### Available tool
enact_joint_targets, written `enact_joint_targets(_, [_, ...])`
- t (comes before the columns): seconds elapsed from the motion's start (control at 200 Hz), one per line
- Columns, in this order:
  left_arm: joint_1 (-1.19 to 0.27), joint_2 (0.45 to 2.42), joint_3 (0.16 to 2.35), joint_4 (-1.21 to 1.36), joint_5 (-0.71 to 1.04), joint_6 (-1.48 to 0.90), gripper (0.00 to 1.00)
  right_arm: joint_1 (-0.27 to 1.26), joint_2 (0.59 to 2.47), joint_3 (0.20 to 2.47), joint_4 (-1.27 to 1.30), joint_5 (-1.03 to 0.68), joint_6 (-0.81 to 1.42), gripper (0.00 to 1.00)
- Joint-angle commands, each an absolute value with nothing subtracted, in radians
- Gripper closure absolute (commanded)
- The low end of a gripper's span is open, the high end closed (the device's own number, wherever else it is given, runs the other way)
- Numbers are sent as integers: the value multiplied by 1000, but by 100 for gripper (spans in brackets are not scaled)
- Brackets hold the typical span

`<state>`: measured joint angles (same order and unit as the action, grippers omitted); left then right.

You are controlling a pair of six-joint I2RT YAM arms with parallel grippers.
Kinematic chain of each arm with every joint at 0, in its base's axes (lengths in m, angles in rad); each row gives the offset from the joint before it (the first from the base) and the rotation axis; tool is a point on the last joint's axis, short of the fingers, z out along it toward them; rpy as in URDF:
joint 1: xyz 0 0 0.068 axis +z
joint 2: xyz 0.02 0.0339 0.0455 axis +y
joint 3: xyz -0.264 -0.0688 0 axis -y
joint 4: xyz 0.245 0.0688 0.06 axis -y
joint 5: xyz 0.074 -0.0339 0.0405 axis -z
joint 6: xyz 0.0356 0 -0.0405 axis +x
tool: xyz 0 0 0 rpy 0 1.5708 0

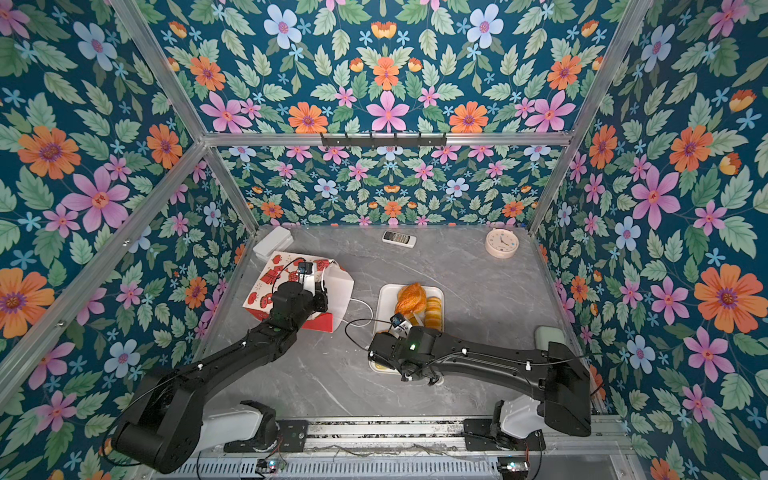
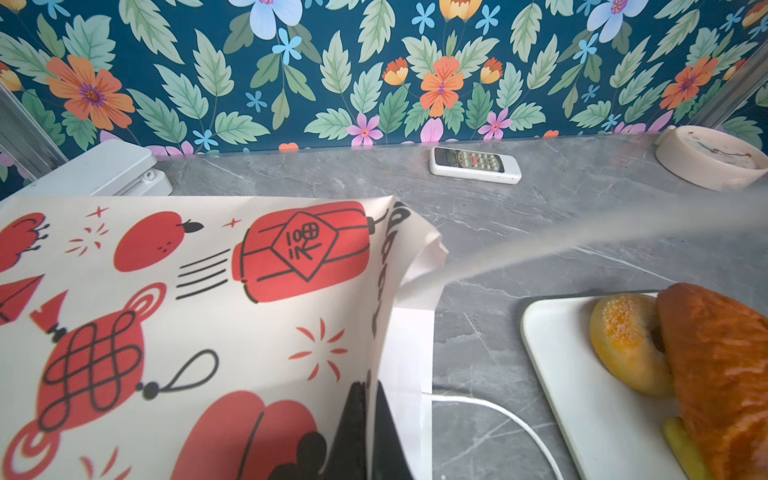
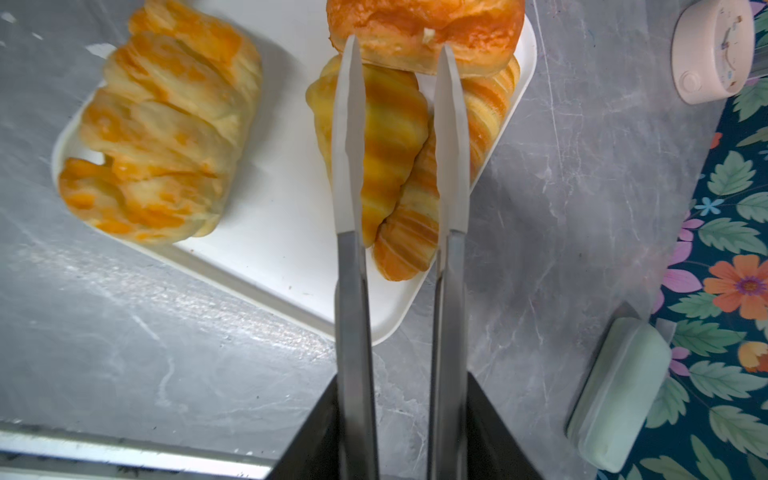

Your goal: Take the fake bread out of the paper bag

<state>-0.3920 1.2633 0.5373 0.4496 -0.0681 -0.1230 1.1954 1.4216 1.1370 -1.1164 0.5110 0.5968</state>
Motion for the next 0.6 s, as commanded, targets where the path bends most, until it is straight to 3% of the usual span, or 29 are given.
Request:
enact_joint_targets(0.0, [-390,1258,538,474,-57,-130,100,1188,1387,1135,-1085,480,593,58])
enact_joint_targets(0.38, [-391,1249,552,454,-47,-124,100,1137,1249,1141,-979,516,528,58])
enact_joint_targets(0.595, [-390,1254,574,429,-28,-92,100,1057,1195,1119,-673,236,419,58])
